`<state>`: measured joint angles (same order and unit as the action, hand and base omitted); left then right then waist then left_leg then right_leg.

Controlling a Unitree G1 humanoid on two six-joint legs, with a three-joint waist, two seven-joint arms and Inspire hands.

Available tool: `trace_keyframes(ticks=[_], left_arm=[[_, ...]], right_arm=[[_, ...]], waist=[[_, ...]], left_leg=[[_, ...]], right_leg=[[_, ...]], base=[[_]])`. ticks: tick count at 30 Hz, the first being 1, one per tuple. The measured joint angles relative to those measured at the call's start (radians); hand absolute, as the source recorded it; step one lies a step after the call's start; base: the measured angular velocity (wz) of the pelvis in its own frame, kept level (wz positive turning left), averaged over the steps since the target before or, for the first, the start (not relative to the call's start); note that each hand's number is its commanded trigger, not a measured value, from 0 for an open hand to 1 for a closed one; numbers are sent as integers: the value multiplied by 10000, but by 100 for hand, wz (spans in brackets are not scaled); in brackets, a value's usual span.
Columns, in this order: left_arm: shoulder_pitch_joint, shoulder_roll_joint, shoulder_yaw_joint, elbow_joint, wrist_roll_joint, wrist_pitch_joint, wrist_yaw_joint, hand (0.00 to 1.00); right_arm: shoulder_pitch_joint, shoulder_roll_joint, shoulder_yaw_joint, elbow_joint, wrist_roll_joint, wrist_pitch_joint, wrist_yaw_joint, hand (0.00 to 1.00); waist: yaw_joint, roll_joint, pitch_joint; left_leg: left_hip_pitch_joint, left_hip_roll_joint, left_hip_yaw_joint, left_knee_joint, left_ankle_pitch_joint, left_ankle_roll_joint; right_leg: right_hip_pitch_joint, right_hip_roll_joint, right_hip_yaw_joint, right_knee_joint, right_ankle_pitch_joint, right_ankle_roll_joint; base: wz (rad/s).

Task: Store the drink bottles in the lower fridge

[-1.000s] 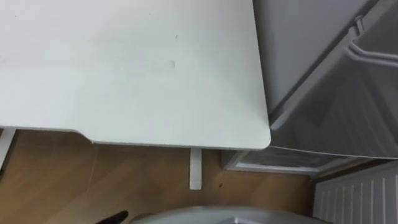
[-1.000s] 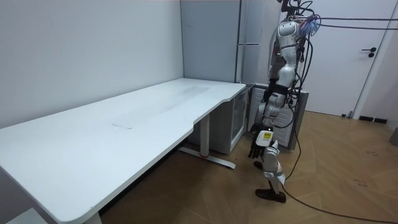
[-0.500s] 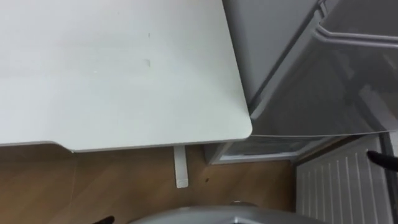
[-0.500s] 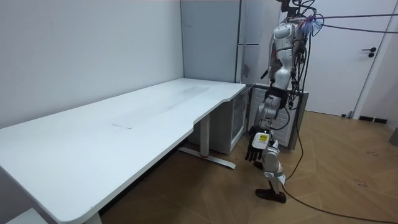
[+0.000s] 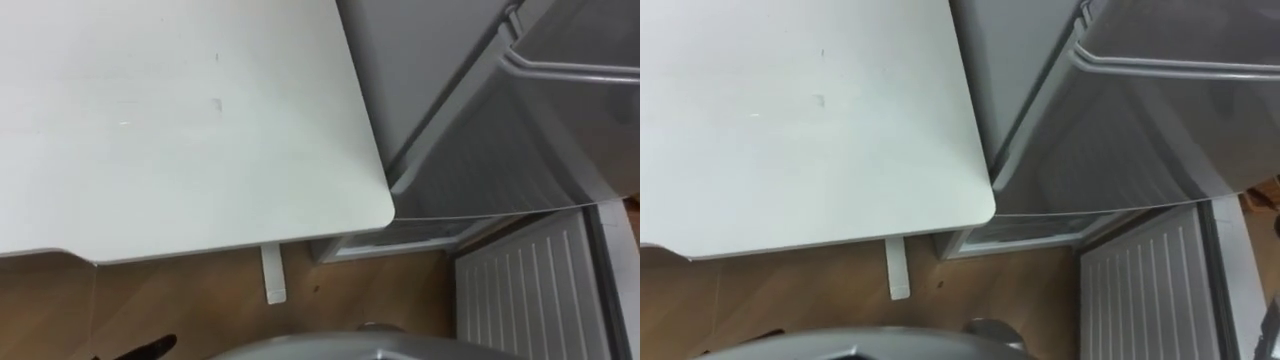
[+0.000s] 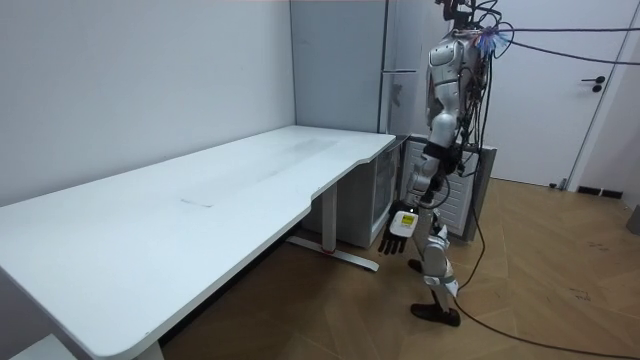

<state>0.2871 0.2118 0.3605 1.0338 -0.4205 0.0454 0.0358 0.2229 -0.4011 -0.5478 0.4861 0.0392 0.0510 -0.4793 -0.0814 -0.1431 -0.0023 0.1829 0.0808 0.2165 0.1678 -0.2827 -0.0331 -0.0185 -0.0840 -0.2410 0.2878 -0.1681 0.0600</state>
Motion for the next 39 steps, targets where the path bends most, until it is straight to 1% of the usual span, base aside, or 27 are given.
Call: trace_keyframes(ticks=[3,5,8,12,14,18,20,24,26,30,31,32,36,37,38,39], left_arm=[[21,1,-5,0,7,42,14,0],[38,0,-4,-4,163,195,13,0],[47,27,-7,-46,339,214,1,0],[94,-4,-3,-226,398,220,-2,0],[95,-6,-2,-257,421,213,1,0],[145,32,-1,-308,409,203,-32,0],[167,43,0,-309,414,200,-75,0],[318,67,1,-305,409,199,-105,0],[376,65,1,-304,386,199,-126,0],[383,105,58,-306,371,188,-346,0],[380,107,158,-315,410,187,-471,0],[370,103,189,-316,435,188,-510,0],[371,95,181,-316,443,214,-544,0],[378,83,169,-313,438,234,-544,0],[375,83,162,-313,438,241,-541,0],[367,84,161,-313,437,240,-543,0]], right_arm=[[-7,2,-14,789,8,48,-39,0],[42,9,-17,1065,46,128,-38,0],[143,12,-19,1244,172,124,-37,0],[195,14,-197,1670,712,112,-51,0],[188,15,-340,2240,1223,39,-161,0],[267,23,-332,3012,2172,41,-76,0],[299,28,-341,3503,2727,42,156,0],[154,27,-404,4494,3455,47,586,0],[149,32,-632,4915,4098,68,782,0],[154,28,-1075,5177,4877,57,814,0],[236,33,-1132,5216,5162,53,828,0],[278,42,-1130,5236,5381,52,877,0],[296,57,-1130,5678,5928,36,1008,0],[329,129,-1121,5699,5990,0,999,0],[315,162,-1114,5694,5999,-145,991,0],[314,156,-1114,5694,6011,-193,1009,0]], waist=[[2,7,1],[1,97,-1],[-28,198,-4],[-78,286,-9],[-77,281,-12],[-68,297,-37],[-102,262,-49],[-235,202,-39],[-239,189,-30],[-279,192,-25],[-275,271,-54],[-260,311,-65],[-256,461,-62],[-228,535,-66],[-219,599,-71],[-219,621,-66]], left_leg=[[10,17,39,2,0,0],[9,32,131,-1,0,0],[9,82,230,-30,-3,-4],[4,142,230,-136,-19,-33],[11,143,230,-146,-16,-39],[13,126,278,-154,-16,-39],[-3,123,295,-147,-16,-39],[-3,124,327,-160,-16,-39],[-1,124,417,-166,-16,-39],[9,133,466,-179,-17,-39],[10,145,480,-191,-17,-40],[13,154,493,-202,-17,-40],[15,192,549,-202,-17,-41],[15,193,556,-210,-17,-41],[17,204,575,-228,-18,-43],[17,211,582,-232,-18,-43]], right_leg=[[56,37,42,-110,55,3],[41,70,149,-145,98,-4],[-4,131,214,-138,134,-47],[-31,204,219,-152,165,-99],[-35,215,215,-155,173,-111],[-106,215,269,-106,174,-111],[-175,223,315,-79,174,-111],[-217,251,382,-82,175,-113],[-241,270,431,-95,177,-112],[-239,289,443,-144,204,-113],[-240,315,461,-175,221,-118],[-237,332,473,-201,237,-127],[-184,385,491,-364,338,-135],[-184,390,502,-376,353,-131],[-174,414,534,-428,387,-134],[-160,428,539,-475,417,-138]], base=[[0],[-8],[-7],[0],[0],[-6],[-7],[-5],[-8],[-4],[-4],[-4],[-3],[0],[-4],[-5]])
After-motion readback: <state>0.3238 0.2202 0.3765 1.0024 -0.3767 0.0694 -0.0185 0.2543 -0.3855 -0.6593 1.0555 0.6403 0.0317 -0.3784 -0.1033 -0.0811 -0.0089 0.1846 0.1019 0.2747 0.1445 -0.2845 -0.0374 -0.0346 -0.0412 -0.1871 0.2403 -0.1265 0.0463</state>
